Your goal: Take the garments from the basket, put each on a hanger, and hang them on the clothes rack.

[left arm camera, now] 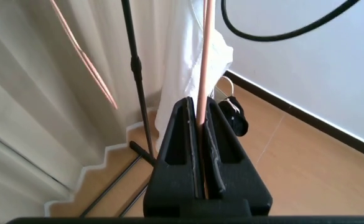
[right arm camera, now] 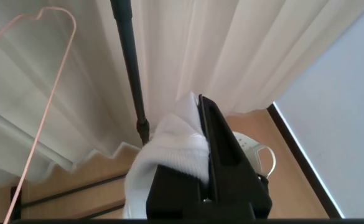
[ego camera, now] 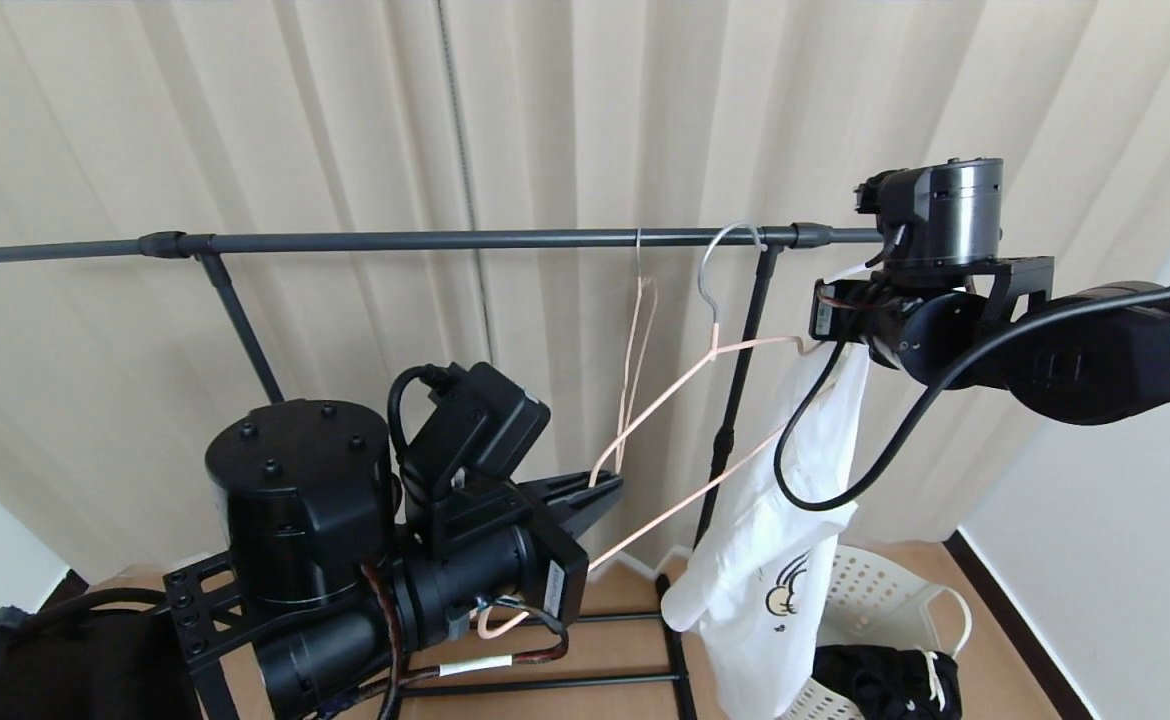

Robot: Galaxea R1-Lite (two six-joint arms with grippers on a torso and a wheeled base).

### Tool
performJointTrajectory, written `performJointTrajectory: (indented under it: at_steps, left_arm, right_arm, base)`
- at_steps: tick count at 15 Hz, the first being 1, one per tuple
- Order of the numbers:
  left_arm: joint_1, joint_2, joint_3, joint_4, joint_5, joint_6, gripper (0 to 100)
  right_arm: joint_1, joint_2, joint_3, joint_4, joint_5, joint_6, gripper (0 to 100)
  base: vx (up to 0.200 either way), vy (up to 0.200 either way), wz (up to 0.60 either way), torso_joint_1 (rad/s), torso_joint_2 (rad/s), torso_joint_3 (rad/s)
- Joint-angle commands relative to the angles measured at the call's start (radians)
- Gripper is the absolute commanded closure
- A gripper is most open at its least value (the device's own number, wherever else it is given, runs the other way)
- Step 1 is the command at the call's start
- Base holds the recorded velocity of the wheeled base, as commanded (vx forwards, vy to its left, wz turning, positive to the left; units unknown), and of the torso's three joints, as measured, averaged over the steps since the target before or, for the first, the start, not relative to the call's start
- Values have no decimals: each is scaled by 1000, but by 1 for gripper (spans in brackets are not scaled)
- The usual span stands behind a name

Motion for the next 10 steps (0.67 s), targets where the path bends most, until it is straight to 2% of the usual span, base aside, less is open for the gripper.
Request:
performJointTrajectory:
  at_steps: [1,5,8,10]
  left_arm:
    - [1,14,-15,-5,4,-1,100]
    - [12,32,-25,-6,8,-1,100]
    - [21,29,-21,-6,59,-1,100]
    - [21,38,-29,-32,59,-2,100]
  right_arm:
    - [5,3,5,2,-1,1,100]
    - [19,-9,7,2,-4,4,100]
    - [13,-15,1,0,-22,3,100]
    - [25,-10,8,2,-29,4,100]
  base:
    - [0,0,0,0,0,0]
    - [0,0,0,0,0,0]
    - [0,0,0,0,0,0]
    - [0,0,0,0,0,0]
